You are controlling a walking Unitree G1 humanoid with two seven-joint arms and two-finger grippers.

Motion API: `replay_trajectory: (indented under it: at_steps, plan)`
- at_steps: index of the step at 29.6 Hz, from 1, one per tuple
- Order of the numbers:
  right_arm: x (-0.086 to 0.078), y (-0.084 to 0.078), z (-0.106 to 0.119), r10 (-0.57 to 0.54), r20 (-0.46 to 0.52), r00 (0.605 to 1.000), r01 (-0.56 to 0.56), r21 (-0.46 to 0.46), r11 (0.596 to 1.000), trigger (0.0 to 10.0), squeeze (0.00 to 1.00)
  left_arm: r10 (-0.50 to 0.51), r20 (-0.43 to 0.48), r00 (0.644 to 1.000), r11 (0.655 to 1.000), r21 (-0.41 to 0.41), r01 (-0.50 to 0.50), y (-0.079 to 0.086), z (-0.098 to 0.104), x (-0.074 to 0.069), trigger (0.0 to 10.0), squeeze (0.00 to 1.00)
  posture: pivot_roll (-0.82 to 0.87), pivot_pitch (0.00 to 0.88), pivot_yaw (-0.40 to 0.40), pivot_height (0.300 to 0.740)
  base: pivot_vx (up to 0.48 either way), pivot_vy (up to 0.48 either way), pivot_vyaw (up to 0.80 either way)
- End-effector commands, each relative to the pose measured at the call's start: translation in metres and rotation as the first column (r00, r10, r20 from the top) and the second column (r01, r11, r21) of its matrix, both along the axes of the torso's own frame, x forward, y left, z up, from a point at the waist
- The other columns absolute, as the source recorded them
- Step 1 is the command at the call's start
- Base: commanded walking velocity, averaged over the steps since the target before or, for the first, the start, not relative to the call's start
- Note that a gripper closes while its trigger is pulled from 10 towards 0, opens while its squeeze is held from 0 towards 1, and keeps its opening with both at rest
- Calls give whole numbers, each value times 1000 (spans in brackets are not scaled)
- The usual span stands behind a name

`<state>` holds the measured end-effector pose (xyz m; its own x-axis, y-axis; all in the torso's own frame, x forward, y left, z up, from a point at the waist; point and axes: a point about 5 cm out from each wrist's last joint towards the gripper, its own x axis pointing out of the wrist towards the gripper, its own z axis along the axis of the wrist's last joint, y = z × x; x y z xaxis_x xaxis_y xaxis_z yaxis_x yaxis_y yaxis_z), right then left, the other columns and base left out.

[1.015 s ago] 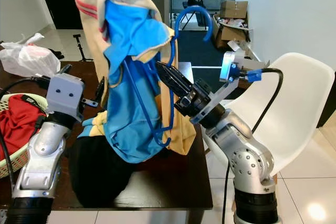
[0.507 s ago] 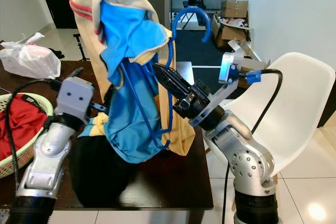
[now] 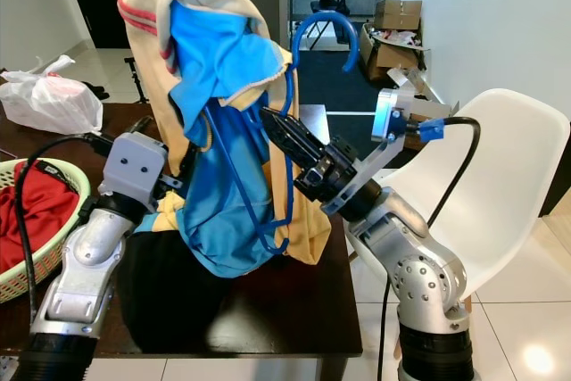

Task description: Hang hanger

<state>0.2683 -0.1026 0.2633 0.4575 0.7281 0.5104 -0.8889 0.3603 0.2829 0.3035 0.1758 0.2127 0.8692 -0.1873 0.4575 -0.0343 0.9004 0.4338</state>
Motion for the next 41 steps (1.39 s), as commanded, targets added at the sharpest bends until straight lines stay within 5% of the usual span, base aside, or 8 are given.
replay_trajectory:
  at_steps: [1, 18, 23, 26, 28, 36, 39, 41]
  plan:
    - [-6, 3, 7, 29, 34, 999, -29, 15, 999, 10000, 0, 27, 21, 999, 999, 23, -28, 8, 5, 1, 0, 0, 80, 0, -7, 740, 0, 0, 0]
    - [-4, -2, -3, 5, 20, 1000, -4, -62, 998, 10000, 0, 118, 106, 987, 988, 84, -127, 45, 38, -2, 0, 0, 80, 0, -7, 740, 0, 0, 0]
    - [4, -18, -21, -90, -2, 996, 88, -194, 977, 10000, 0, 119, 291, 949, 979, 126, -161, 79, 123, -18, 0, 0, 87, 1, -9, 740, 0, 0, 0]
    - [5, -22, -27, -112, -8, 994, 107, -224, 969, 10000, 0, 82, 360, 929, 979, 146, -143, 83, 159, -27, 0, 0, 102, 0, -8, 740, 0, 0, 0]
    - [8, -23, -35, -127, -20, 992, 117, -262, 958, 10000, 0, -12, 454, 891, 978, 191, -84, 79, 213, -44, 0, 0, 111, 0, -5, 740, 0, 0, 0]
    - [4, -20, -44, -91, -29, 995, 80, -280, 957, 10000, 0, -62, 541, 839, 959, 264, -100, 77, 260, -61, 0, 0, 116, 0, 0, 740, 0, 0, 0]
    - [-10, -19, -43, 32, -2, 999, -32, -259, 965, 10000, 0, -50, 536, 843, 951, 282, -123, 83, 269, -59, 0, 0, 120, 0, 3, 740, 0, 0, 0]
    - [-27, -20, -33, 177, 40, 983, -171, -133, 976, 10000, 0, -49, 529, 847, 941, 308, -138, 86, 276, -58, 0, 0, 121, 0, 10, 740, 0, 0, 0]
